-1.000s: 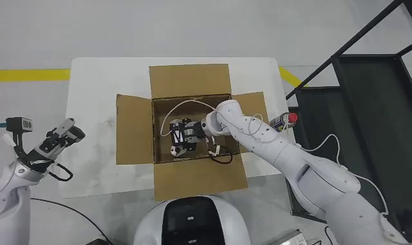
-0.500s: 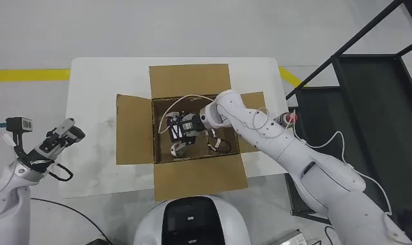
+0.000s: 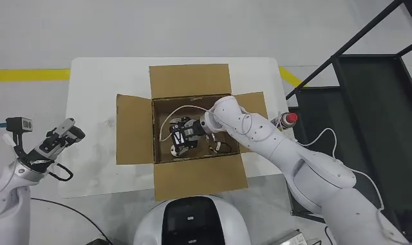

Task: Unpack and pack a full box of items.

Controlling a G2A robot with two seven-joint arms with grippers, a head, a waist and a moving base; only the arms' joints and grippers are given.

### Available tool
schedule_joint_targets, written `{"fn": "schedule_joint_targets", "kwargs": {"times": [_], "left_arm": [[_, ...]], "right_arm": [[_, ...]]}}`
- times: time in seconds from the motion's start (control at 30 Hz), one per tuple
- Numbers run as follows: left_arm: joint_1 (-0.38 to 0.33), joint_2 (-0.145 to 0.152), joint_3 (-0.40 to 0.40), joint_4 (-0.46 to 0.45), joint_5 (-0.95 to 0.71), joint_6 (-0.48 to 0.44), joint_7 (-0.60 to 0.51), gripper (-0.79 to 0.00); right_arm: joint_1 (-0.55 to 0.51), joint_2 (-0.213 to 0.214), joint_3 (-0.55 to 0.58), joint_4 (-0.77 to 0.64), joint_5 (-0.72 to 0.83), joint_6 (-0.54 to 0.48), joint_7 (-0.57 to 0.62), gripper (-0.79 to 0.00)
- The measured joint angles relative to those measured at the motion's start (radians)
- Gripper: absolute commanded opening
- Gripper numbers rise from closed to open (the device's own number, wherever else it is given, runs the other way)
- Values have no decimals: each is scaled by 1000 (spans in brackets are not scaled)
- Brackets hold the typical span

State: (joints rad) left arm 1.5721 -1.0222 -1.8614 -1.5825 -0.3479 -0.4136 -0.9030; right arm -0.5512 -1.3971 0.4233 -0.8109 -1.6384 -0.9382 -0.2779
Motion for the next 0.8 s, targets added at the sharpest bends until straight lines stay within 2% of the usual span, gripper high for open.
{"fn": "schedule_joint_targets", "kwargs": {"times": [0.43, 0.8], "left_arm": [[0, 0, 0, 0, 0, 0, 0, 0], [0, 0, 0, 0, 0, 0, 0, 0]], "right_arm": [[52, -96, -86, 175, -69, -5, -82, 0], [60, -152, -127, 301, -113, 26, -155, 0]]}}
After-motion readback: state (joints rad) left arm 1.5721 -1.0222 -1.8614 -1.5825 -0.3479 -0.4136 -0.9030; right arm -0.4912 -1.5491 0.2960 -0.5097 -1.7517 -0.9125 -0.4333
